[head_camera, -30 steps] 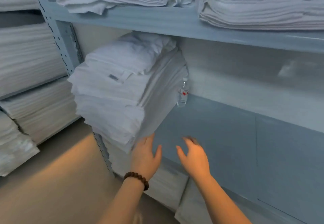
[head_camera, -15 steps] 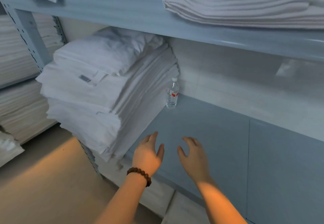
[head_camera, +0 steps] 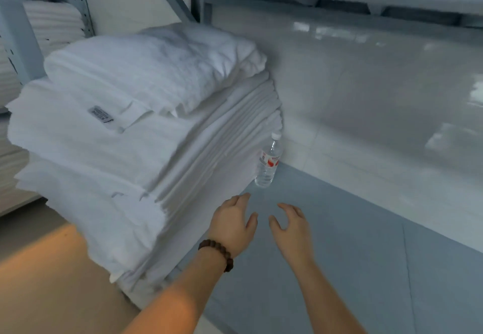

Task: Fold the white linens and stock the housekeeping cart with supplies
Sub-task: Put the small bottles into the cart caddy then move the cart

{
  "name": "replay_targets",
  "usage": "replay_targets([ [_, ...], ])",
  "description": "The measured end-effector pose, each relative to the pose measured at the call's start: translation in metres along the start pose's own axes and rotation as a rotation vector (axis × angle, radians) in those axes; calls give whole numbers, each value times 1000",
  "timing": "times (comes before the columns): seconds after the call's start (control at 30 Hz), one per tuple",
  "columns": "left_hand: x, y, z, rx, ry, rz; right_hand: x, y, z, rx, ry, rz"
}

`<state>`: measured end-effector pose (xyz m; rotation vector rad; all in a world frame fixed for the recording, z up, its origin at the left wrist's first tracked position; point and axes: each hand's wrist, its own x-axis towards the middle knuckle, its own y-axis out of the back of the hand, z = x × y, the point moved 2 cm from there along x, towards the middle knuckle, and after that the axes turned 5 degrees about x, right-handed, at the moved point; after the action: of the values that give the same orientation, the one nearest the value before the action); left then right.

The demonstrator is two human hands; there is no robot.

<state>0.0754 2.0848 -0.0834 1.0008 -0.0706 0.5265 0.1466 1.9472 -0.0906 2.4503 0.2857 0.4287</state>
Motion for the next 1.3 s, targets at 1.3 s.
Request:
replay_targets([
  [1.3,95,-117,-70,-334,160,-68,158,-57,64,433,69,87],
])
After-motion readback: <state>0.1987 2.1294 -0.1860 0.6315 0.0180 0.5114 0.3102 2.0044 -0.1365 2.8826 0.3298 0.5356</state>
